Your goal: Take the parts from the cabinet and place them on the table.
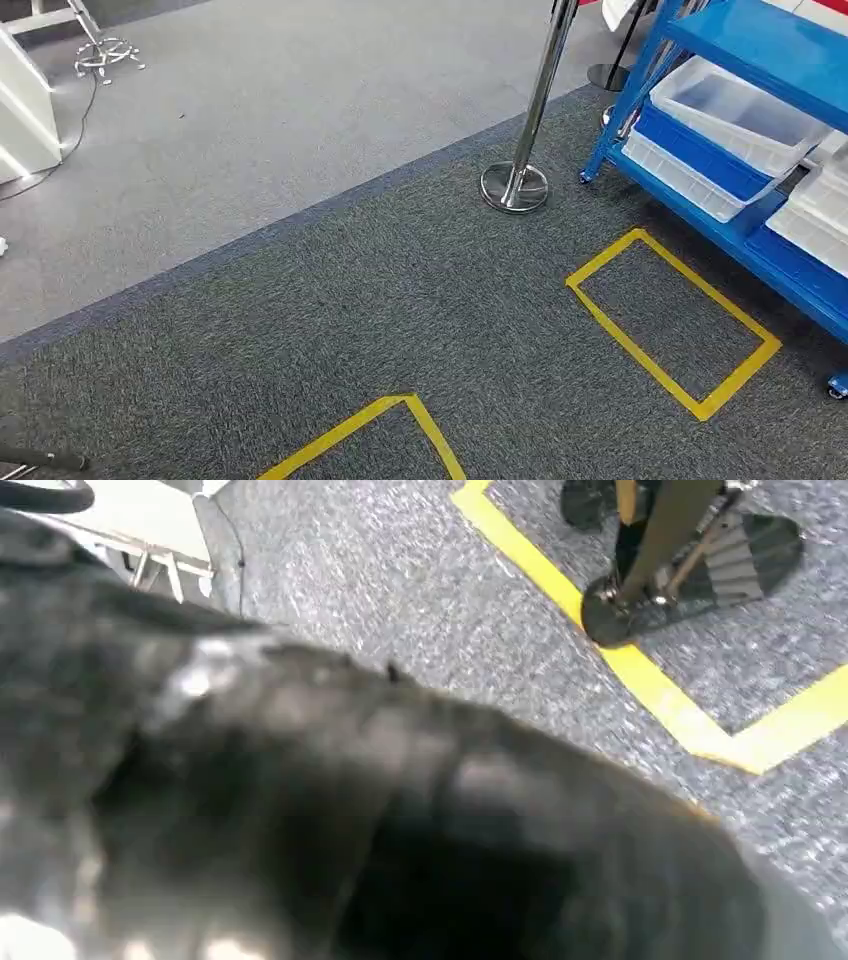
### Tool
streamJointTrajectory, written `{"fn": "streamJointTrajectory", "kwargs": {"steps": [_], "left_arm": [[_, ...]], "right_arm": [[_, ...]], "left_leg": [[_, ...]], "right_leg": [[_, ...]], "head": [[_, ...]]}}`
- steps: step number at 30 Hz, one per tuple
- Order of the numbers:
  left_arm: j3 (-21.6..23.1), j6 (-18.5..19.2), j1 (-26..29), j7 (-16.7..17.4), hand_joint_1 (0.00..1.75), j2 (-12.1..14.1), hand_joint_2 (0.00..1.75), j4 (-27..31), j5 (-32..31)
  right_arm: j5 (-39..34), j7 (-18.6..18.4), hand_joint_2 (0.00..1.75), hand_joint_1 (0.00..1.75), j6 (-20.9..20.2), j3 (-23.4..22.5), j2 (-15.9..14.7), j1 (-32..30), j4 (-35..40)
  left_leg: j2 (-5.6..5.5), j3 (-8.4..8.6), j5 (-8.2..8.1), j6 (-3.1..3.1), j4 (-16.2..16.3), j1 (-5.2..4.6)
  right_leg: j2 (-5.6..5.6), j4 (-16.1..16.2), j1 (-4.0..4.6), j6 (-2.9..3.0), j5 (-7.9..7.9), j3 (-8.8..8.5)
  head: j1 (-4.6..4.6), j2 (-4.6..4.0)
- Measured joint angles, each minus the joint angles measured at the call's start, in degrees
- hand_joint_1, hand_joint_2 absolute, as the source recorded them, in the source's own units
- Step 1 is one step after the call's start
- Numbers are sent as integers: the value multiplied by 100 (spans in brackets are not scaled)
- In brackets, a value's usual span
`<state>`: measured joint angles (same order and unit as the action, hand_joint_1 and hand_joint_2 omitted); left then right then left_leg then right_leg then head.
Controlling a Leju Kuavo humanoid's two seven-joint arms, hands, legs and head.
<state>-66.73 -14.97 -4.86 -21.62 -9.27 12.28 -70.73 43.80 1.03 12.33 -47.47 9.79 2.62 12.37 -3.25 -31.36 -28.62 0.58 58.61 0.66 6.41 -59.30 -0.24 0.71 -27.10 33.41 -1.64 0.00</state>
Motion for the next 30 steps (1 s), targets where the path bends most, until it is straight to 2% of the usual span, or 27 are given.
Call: {"fn": "streamJointTrajectory", "kwargs": {"steps": [1, 2, 3, 4, 5, 6, 7, 8, 9, 10, 11, 12, 13, 14, 16, 17, 18, 19, 20, 22, 23, 24, 25, 26, 27, 28, 30], "left_arm": [[0, 2, -12, 0, 0, 0, 0, 0, 0], [0, 4, -12, 0, 0, -11, 0, 0, 0], [-2, 4, -14, 0, 0, -17, 0, 0, 2], [-2, 4, -11, -2, 0, -17, 0, 0, 0], [-2, 4, 1, -2, 0, -15, 0, 0, 2], [-2, 4, 14, -2, 0, -15, 0, 0, 0], [-2, 4, 23, 0, 0, -15, 0, 0, 2], [-2, 4, 22, 0, 0, -15, 0, 0, 0], [-2, 4, 18, 2, 0, -15, 0, 0, 0], [-2, 4, 15, 11, 0, -18, 0, 0, -4], [-2, 4, 14, 22, 0, -20, 0, 0, -7], [-2, 4, 15, 28, 0, -24, 0, 0, -9], [-2, 4, 18, 31, 0, -24, 0, 0, -9], [-2, 2, 17, 33, 0, -22, 0, 0, -9], [-2, 0, -29, 33, 0, -24, 0, 0, -9], [-2, 0, -49, 33, 0, -26, 0, 0, -11], [-2, 0, -50, 33, 0, -26, 0, 0, -11], [-2, -4, -46, 33, 0, -24, 0, 0, -15], [-2, -7, -34, 33, 0, -24, 0, 0, -17], [-2, -4, -6, 35, 0, -26, 0, 0, -26], [0, -2, 2, 37, 0, -26, 0, 0, -26], [0, 0, 6, 37, 0, -26, 0, 0, -26], [0, 0, 5, 37, 0, -24, 0, 0, -26], [-2, 0, 1, 37, 0, -20, 0, 0, -26], [-2, 0, 1, 37, 0, -17, 0, 0, -28], [-2, 0, 20, 39, 0, -13, 0, 0, -33], [0, 2, -13, 42, 0, -13, 0, 0, -53]], "right_arm": [[2, 0, 0, 0, 2, 0, 0, -25, -2], [4, -2, 0, 0, 2, 0, -4, -40, -2], [4, -4, 0, 0, 2, 0, -9, -41, -2], [7, -7, 0, 0, 2, 0, -9, -37, -2], [7, -7, 0, 0, 0, 2, -9, -27, -2], [7, -7, 0, 0, 0, 2, -9, -20, -2], [7, -7, 0, 0, 0, 2, -7, -21, -2], [7, -7, 0, 0, 0, 2, -7, -22, -2], [11, -7, 0, 0, -2, 2, -7, -30, -2], [22, -7, 0, 0, -2, 0, -7, -31, -2], [28, -7, 0, 0, -4, 0, -7, -34, -2], [37, -7, 0, 0, -2, 0, -7, -31, -2], [39, -7, 0, 0, -4, 0, -9, -15, -2], [39, -7, 0, 0, -4, 0, -7, -4, -2], [39, -7, 0, 0, -4, 0, -9, -25, -2], [39, -7, 0, 0, -4, 0, -9, -29, -2], [39, -7, 0, 0, -4, 0, -7, -28, -2], [39, -7, 0, 0, -4, 0, -7, -24, -2], [39, -7, 0, 0, -4, 0, -7, -16, -2], [42, -7, 0, 0, -7, 0, -7, -8, -2], [42, -9, 0, 0, -13, 0, -7, -9, -2], [41, -18, 0, 0, -20, 0, -7, -11, -2], [44, -18, 0, 0, -22, 0, -7, -11, -2], [44, -18, 0, 0, -22, 0, -7, -9, -2], [46, -18, 0, 0, -24, 0, -7, -9, -2], [48, -17, 0, 0, -24, 0, -7, -10, -4], [50, -18, 0, 0, -24, 0, -7, 0, -7]], "left_leg": [[49, 27, 11, 44, 0, -14], [111, 42, 52, 101, -67, 22], [199, 62, 83, 147, -104, 33], [244, 64, 88, 178, -116, 33], [311, 59, 81, 191, -116, 27], [385, 60, 73, 196, -114, 18], [464, 59, 61, 200, -112, 10], [541, 64, 50, 199, -110, 7], [608, 76, 35, 192, -107, 7], [667, 99, 15, 182, -105, 7], [726, 133, -9, 162, -104, 6], [782, 173, -33, 131, -104, 2], [835, 179, -58, 92, -100, -32], [874, 179, -74, 60, -95, -33], [977, 227, -83, 21, -118, -31], [1027, 267, -97, -18, -130, -56], [814, 252, -164, -63, -55, -11], [568, 166, -325, -62, 160, -7], [453, -13, -549, -71, 544, 0], [388, -475, -942, -102, 1483, 11], [386, -614, -949, -110, 1723, 10], [386, -612, -797, -111, 1647, 12], [378, -504, -549, -106, 1338, 13], [351, -310, -256, -96, 860, 17], [217, -83, 24, -81, 314, 31], [-98, 21, -25, -59, 63, 45], [-18, 10, -18, -35, 11, 21]], "right_leg": [[59, 22, -18, -48, 20, 7], [97, 19, -4, -86, 22, 13], [-183, -93, -10, -95, -59, 31], [-425, -335, 3, -117, -244, 154], [-525, -753, -10, -147, -479, 357], [-562, -1182, -24, -169, -677, 564], [-573, -1535, -38, -187, -800, 743], [-578, -1675, -52, -200, -784, 814], [-593, -1526, -55, -204, -635, 737], [-624, -1140, -52, -193, -395, 532], [-714, -596, -45, -165, -130, 242], [-935, -86, -19, -117, 44, -32], [-1085, 16, 69, -80, -57, -67], [-1008, 35, 61, -44, -27, -58], [-894, 26, 78, -21, -36, -26], [-830, 80, 57, 21, -16, -41], [-781, 129, 0, 54, 17, -101], [-733, 144, -15, 91, 24, -112], [-694, 144, -15, 119, 22, -106], [-547, 137, -8, 137, 18, -104], [-463, 126, -5, 137, 18, -106], [-379, 113, -7, 134, 13, -112], [-295, 94, -12, 124, 3, -114], [-215, 71, -19, 109, -9, -118], [-138, 41, -25, 81, -28, -117], [-88, 10, -15, 48, -49, -90], [-2, -4, -18, -23, -40, -38]], "head": [[4, 0], [2, 0], [2, 0], [-26, 0], [-22, 0], [-24, 0], [-22, 0], [-22, 0], [-24, 0], [-24, 0], [-24, 0], [-24, 0], [-24, 0], [-20, 0], [-19, 0], [-20, 0], [-18, 0], [-13, 0], [-2, 0], [-4, 0], [-2, 0], [-4, 0], [-2, 0], [-2, 0], [-4, 0], [-9, 0], [-11, 0]]}}
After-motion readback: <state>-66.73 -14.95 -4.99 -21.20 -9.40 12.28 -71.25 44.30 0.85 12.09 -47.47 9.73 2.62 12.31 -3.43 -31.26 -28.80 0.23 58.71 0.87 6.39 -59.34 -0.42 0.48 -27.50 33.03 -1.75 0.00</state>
